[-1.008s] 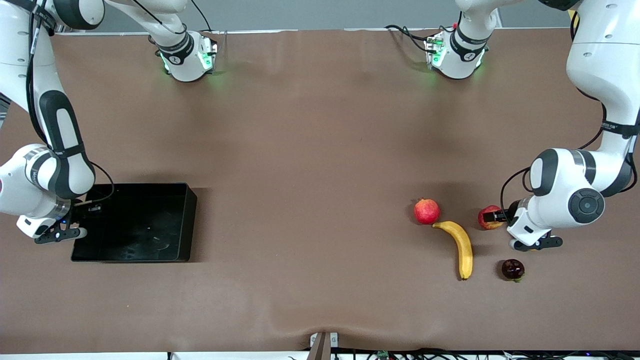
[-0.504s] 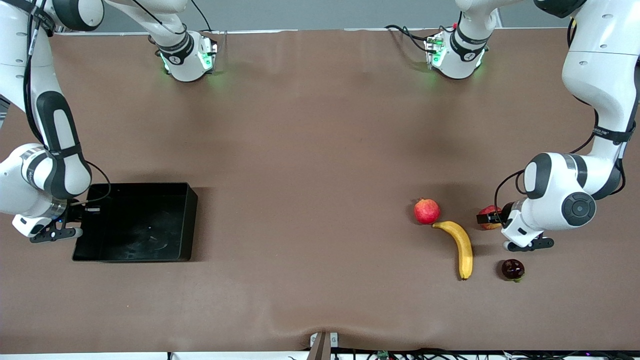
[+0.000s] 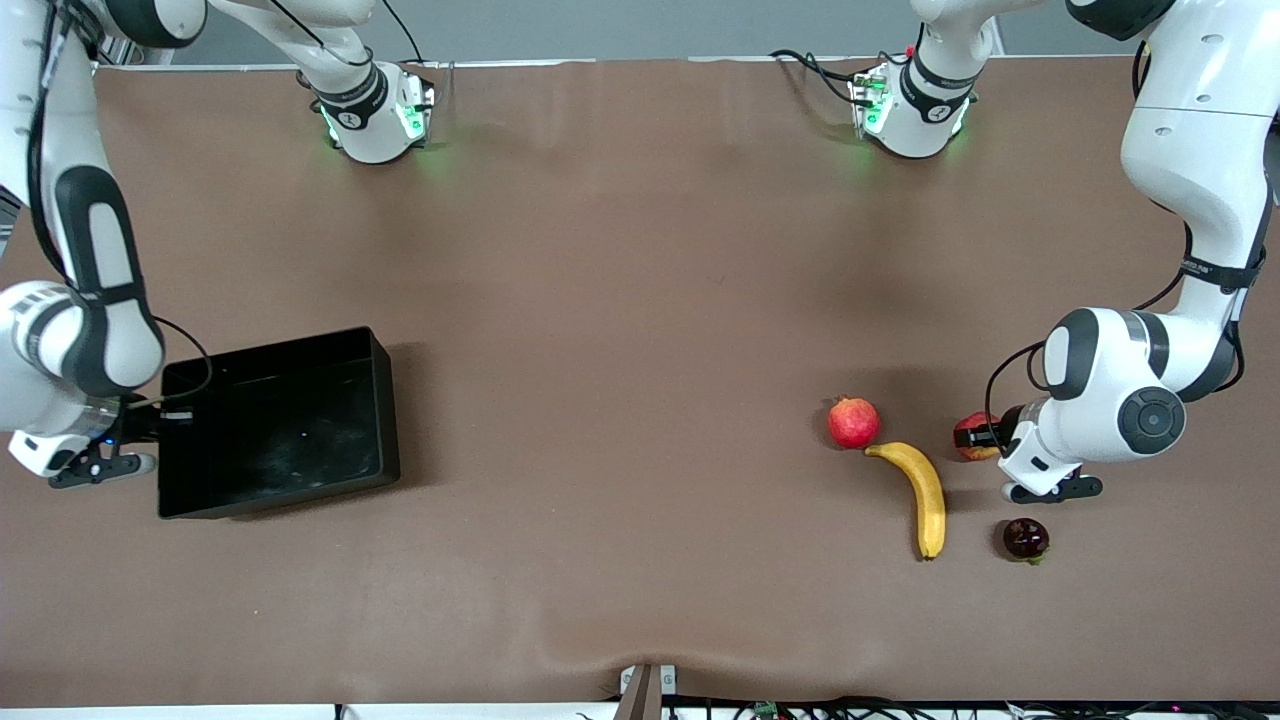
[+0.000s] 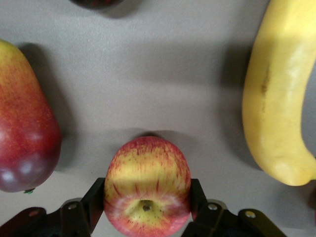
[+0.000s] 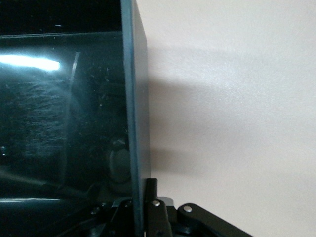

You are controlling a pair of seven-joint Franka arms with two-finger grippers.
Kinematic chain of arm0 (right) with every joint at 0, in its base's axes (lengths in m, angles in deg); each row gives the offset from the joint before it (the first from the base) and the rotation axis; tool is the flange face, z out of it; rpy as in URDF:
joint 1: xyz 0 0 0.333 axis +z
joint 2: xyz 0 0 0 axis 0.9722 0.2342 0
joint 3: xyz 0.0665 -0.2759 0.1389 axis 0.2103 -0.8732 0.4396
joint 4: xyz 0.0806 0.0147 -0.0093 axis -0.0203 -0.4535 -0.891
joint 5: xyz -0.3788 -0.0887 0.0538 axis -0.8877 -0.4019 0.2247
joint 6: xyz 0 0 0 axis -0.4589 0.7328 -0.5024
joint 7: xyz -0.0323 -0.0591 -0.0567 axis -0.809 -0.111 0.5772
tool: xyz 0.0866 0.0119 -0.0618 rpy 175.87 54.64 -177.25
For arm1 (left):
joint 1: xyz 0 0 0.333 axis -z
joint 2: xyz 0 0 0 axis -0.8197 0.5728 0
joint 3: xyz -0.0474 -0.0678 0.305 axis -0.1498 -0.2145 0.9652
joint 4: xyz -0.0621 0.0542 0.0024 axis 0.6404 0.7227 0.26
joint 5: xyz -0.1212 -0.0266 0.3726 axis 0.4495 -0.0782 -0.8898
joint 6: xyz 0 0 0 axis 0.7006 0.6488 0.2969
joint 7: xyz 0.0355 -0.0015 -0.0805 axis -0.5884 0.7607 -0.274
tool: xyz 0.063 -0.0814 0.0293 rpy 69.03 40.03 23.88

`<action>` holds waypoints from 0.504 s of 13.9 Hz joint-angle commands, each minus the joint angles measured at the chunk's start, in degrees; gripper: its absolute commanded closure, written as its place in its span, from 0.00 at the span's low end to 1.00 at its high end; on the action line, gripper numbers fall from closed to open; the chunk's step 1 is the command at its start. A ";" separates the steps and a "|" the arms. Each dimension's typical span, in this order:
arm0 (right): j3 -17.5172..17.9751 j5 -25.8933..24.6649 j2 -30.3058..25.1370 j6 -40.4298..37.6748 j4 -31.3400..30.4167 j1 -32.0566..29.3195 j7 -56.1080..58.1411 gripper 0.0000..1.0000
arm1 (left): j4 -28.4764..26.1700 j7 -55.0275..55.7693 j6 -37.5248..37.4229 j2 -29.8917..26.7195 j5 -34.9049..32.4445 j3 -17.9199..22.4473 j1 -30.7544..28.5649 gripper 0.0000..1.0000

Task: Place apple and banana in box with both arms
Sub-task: 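Pull the tray inward with the right gripper while the left gripper carries the apple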

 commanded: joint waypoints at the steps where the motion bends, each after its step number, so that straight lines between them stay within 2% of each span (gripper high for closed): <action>1: 0.07 0.27 -8.00 -6.35 -1.32 1.79 -0.58 1.00 | -0.37 -0.43 -4.16 -4.92 0.07 -0.48 0.13 1.00; 4: 1.21 -0.17 -11.61 -10.74 -1.06 3.38 -6.72 1.00 | -0.37 0.10 -10.40 -10.37 0.07 -2.67 0.13 1.00; 7: 7.25 -2.36 -13.81 -12.16 -1.15 3.65 -15.92 1.00 | -0.63 0.89 -15.33 -14.06 0.85 -5.31 -0.04 1.00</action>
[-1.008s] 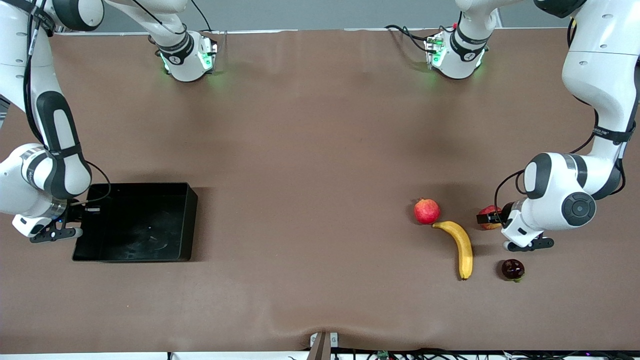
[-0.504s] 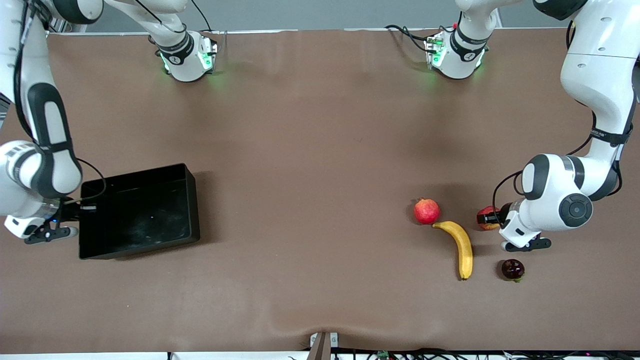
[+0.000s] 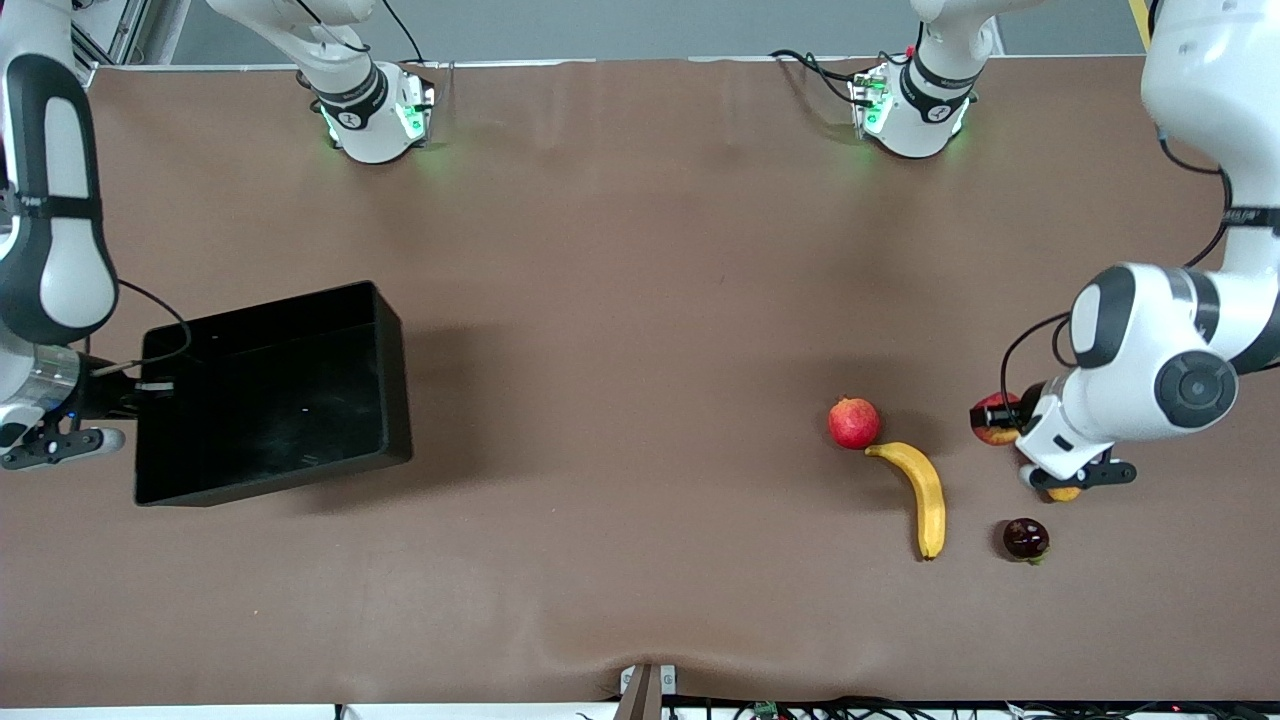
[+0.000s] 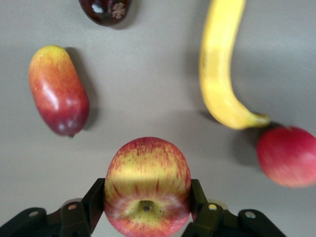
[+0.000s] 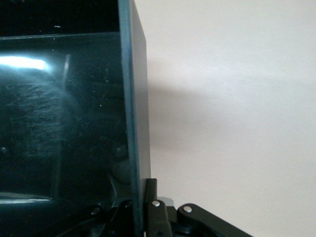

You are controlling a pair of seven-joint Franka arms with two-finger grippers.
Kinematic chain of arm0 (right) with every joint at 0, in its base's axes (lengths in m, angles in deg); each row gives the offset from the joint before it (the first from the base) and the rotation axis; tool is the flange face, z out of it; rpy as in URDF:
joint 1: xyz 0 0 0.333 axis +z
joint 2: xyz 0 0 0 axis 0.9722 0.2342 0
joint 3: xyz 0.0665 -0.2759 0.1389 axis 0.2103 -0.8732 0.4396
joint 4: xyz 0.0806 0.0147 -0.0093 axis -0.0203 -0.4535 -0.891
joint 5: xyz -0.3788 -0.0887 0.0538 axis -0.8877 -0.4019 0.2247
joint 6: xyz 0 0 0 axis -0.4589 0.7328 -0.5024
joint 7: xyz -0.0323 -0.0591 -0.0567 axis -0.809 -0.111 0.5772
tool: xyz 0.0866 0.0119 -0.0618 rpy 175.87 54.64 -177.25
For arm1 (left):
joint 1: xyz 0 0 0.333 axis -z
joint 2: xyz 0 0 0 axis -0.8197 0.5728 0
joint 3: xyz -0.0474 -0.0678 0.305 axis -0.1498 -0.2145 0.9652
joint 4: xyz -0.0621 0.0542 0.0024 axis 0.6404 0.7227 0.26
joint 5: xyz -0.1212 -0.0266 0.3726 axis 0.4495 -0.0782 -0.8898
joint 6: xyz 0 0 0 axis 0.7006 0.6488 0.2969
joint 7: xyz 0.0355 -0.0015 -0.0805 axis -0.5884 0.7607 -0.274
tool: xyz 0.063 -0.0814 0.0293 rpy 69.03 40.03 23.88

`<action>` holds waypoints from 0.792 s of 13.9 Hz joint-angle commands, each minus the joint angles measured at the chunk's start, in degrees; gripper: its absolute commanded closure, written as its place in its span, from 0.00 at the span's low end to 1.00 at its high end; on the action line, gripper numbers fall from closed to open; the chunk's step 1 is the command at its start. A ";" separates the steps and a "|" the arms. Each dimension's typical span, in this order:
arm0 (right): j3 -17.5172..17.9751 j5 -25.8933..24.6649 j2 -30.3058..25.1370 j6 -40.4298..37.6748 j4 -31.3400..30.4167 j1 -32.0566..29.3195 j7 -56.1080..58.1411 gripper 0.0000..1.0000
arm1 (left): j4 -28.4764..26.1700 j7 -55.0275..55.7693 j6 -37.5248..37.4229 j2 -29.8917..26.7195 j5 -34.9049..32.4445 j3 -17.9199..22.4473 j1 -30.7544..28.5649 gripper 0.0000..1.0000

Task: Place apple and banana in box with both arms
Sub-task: 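Pull the tray inward with the right gripper while the left gripper carries the apple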

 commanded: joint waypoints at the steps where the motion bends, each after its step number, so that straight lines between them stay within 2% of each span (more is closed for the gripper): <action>1: 6.62 -3.40 -3.13 -0.83 -1.46 -0.03 -10.78 1.00 | -1.61 0.69 -4.23 -4.74 1.11 -2.11 -0.29 1.00; 3: 11.99 -6.04 -3.92 -1.45 -1.46 -0.03 -20.36 1.00 | -1.61 0.78 -7.14 -7.73 1.20 -4.13 -0.37 1.00; 7: 23.76 -12.27 -3.58 -0.92 -1.20 -0.03 -40.13 1.00 | -1.79 2.62 -10.84 -10.99 8.39 -5.98 -0.20 1.00; 9: 29.56 -13.78 -2.61 -0.74 0.63 0.06 -49.62 1.00 | -2.40 9.08 -10.93 -10.90 9.98 -9.13 -0.20 1.00; 11: 33.26 -13.87 -0.68 0.30 1.35 0.85 -57.46 1.00 | -2.75 15.43 -10.58 -10.29 10.08 -12.73 -0.03 1.00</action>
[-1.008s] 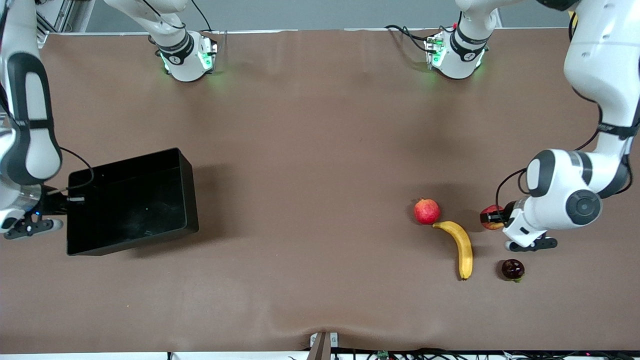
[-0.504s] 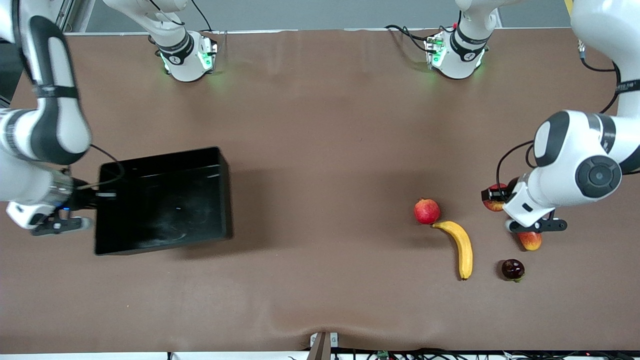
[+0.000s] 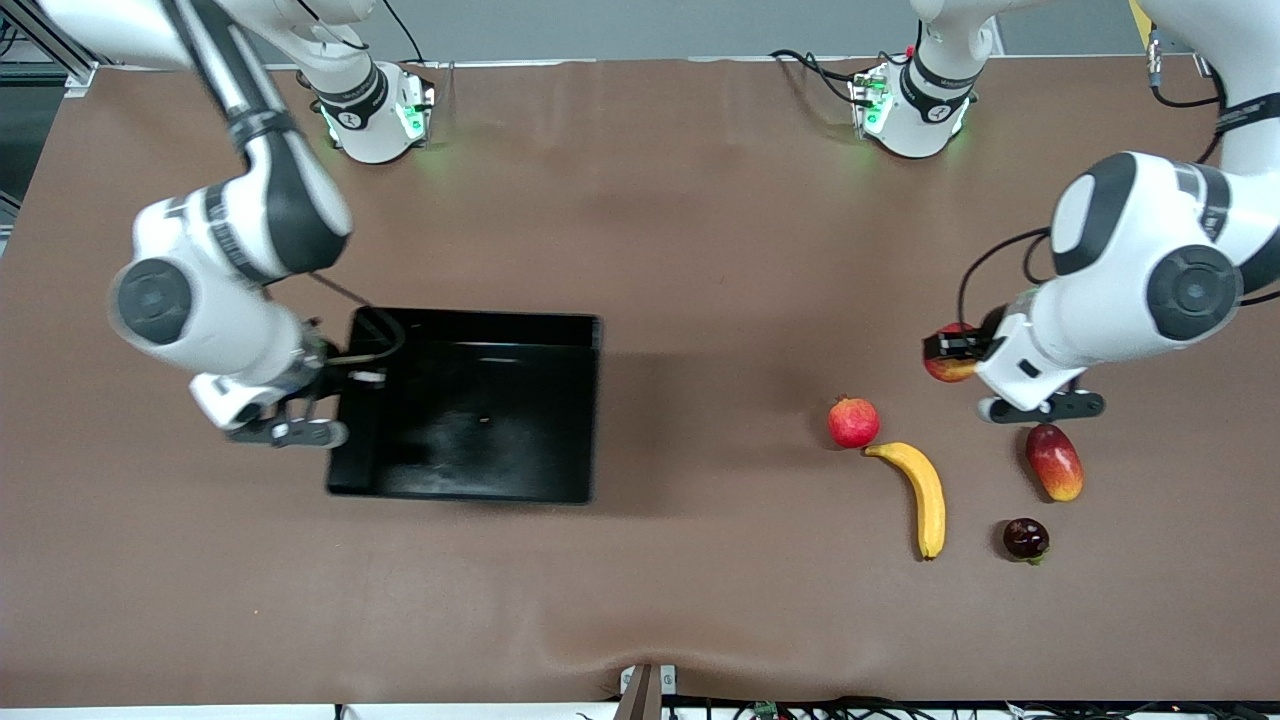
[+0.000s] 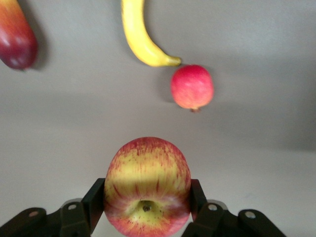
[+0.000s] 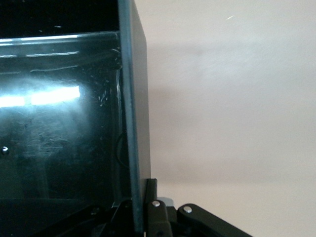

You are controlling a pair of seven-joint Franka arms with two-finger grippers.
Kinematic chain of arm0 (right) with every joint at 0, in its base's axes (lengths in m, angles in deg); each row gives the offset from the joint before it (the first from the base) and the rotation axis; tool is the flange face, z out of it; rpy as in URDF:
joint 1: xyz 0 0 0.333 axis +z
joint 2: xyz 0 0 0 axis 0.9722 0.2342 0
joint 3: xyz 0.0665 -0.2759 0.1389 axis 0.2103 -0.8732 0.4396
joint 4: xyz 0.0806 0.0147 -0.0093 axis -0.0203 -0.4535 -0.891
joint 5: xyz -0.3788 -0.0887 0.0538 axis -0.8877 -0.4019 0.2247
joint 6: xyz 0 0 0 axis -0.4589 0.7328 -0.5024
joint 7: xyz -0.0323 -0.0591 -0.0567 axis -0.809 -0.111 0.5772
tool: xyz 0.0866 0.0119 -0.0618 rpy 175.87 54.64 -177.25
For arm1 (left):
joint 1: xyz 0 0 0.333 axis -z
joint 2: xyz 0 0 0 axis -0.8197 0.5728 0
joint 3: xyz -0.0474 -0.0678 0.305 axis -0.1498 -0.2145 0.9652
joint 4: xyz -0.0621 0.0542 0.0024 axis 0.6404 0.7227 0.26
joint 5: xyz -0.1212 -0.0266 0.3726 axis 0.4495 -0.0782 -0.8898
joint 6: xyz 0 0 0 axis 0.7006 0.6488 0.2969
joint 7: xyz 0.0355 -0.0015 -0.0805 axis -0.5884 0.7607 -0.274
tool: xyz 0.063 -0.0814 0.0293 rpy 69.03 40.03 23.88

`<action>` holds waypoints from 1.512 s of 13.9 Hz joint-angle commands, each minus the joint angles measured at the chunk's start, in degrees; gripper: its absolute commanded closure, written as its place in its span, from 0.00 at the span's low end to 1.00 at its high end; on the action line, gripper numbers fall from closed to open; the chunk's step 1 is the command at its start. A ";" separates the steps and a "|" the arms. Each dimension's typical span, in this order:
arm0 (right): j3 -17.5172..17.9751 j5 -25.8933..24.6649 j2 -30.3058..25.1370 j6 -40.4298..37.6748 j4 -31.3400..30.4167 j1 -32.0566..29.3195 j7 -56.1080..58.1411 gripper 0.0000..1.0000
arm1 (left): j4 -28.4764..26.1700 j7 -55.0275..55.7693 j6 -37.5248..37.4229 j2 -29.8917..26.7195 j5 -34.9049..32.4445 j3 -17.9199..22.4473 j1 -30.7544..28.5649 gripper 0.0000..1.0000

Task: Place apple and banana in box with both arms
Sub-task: 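Pull the tray inward with the right gripper while the left gripper carries the apple, then lower the apple into the tray and open the left gripper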

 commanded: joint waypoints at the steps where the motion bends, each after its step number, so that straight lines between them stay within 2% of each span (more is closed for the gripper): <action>1: 4.96 -0.94 1.72 2.50 1.19 -0.03 -9.44 1.00 | -1.64 8.19 0.46 -0.50 0.94 -4.46 -0.19 1.00; 4: 8.92 -3.82 4.88 5.85 1.01 1.56 -17.53 1.00 | -0.94 13.75 0.82 -0.75 0.93 -6.41 1.21 1.00; 8: 14.63 -15.50 11.55 9.71 0.84 2.96 -29.22 1.00 | -1.03 18.83 3.53 -0.06 1.02 -6.68 3.76 1.00; 11: 15.52 -22.80 17.35 14.80 0.84 5.95 -37.92 1.00 | -0.94 25.69 7.75 3.54 1.02 -6.68 6.04 1.00; 13: 15.52 -24.92 19.99 19.11 0.75 7.88 -41.80 1.00 | 0.71 30.17 10.74 7.04 0.58 -6.68 8.41 1.00; 16: 15.52 -25.54 22.11 21.94 0.75 9.82 -41.99 1.00 | 5.55 35.10 12.41 13.99 0.06 -6.33 11.58 1.00; 19: 15.61 -28.87 24.13 23.78 0.57 11.66 -41.29 1.00 | 6.18 35.82 17.77 18.65 -0.47 -6.06 12.03 1.00; 21: 16.05 -32.82 25.19 23.79 0.49 11.93 -38.93 1.00 | 6.09 36.87 18.40 21.81 -5.72 -6.06 12.29 1.00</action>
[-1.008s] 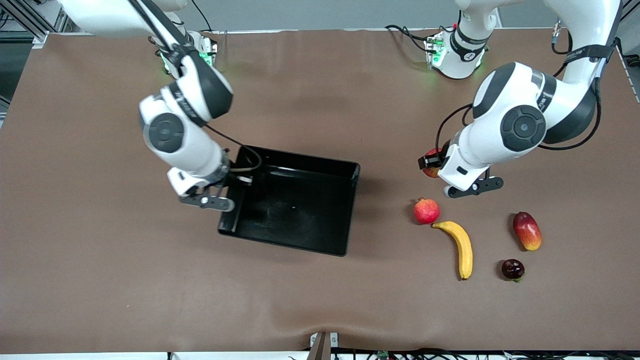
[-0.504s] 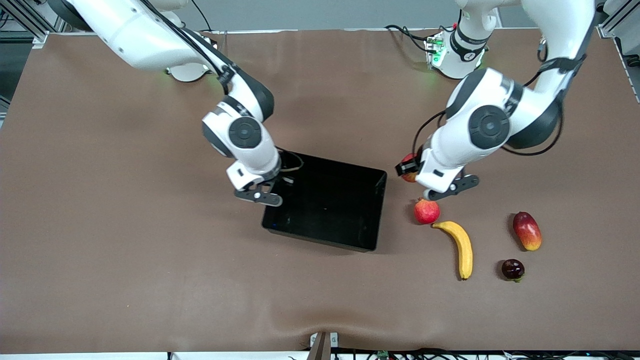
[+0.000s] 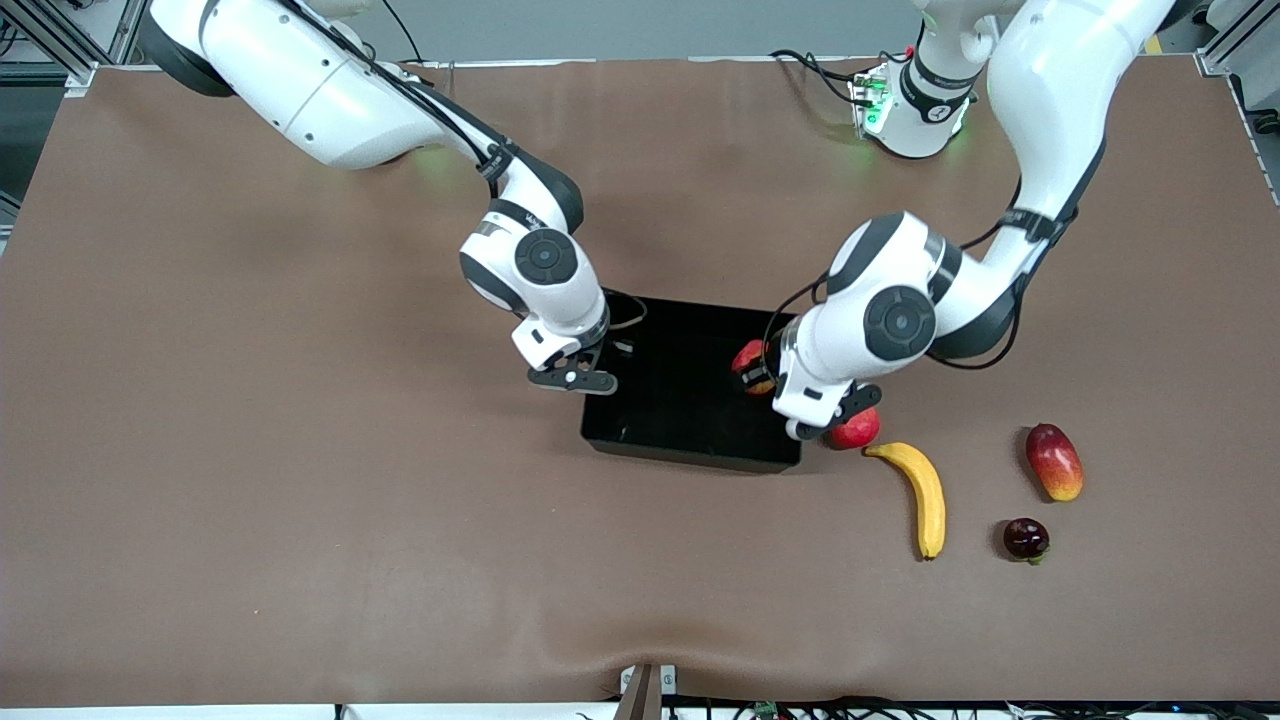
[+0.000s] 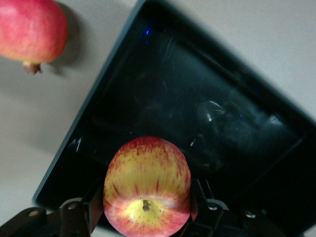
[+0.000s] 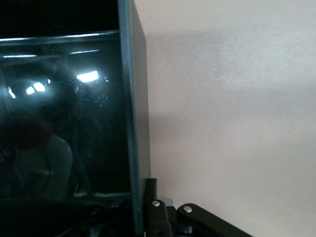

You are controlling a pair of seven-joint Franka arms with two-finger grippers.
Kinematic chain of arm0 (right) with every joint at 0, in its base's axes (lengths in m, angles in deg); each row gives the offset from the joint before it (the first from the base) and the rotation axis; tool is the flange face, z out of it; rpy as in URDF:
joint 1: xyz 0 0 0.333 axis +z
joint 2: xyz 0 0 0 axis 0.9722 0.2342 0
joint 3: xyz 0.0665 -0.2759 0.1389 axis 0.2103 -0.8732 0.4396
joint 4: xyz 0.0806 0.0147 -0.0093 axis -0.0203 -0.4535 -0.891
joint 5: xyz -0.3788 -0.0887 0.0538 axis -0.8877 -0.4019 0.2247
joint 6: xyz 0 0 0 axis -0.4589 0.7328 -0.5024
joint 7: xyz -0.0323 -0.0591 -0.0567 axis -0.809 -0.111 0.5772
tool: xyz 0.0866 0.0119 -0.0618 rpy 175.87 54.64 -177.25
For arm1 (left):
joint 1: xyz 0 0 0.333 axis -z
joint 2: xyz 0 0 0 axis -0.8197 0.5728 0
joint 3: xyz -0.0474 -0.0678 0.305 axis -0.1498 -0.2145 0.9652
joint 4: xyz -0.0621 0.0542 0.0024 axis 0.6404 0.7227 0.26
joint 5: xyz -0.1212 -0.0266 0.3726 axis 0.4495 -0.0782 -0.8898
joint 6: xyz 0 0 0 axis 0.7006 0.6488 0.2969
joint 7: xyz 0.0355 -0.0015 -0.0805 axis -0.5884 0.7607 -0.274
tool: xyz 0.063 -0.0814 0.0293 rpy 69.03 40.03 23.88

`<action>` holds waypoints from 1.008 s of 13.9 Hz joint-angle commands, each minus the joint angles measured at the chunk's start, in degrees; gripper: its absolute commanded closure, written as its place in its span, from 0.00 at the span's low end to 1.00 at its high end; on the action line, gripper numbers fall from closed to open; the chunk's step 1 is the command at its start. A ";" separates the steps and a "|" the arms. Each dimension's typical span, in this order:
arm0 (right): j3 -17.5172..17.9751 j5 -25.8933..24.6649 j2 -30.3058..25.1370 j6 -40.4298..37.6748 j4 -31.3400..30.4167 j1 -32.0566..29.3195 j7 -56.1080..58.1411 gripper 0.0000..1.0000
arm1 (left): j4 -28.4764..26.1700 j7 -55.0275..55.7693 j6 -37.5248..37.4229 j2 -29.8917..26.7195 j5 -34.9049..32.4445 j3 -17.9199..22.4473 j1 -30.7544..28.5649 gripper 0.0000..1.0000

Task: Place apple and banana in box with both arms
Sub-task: 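Lower the apple into the tray and open the left gripper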

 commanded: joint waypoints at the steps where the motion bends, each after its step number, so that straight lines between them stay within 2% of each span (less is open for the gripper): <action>1: 1.72 -4.01 1.69 0.81 0.82 -0.16 2.98 1.00 | 1.69 2.84 0.33 4.52 -5.61 -0.11 1.29 1.00; 2: 1.73 -4.10 1.69 0.81 0.73 -0.16 3.25 1.00 | 1.34 3.11 0.33 5.06 -6.50 -0.11 1.65 1.00; 3: 1.73 -4.10 1.69 0.73 0.73 -0.16 2.82 0.63 | 1.25 3.11 0.33 5.93 -6.68 -0.03 1.82 1.00; 4: 1.81 -4.10 1.61 0.73 0.73 -0.16 2.90 0.01 | 1.25 3.11 0.33 6.73 -6.68 0.15 1.91 1.00; 9: 1.90 -4.02 1.60 0.64 0.82 -0.51 2.73 0.00 | -2.08 3.03 0.24 7.79 -6.77 0.33 2.88 1.00; 12: 4.09 -3.84 0.82 0.20 1.17 -2.44 2.90 0.00 | -2.36 2.94 0.24 9.81 -8.09 0.59 2.97 1.00; 13: 5.75 -3.75 0.20 0.11 1.17 -4.10 2.99 0.00 | -2.36 2.94 0.24 10.07 -8.53 0.68 3.49 0.88; 14: 6.38 -3.75 -0.32 0.11 1.17 -5.08 3.25 0.00 | -2.36 2.94 0.24 10.16 -8.96 0.77 3.67 0.56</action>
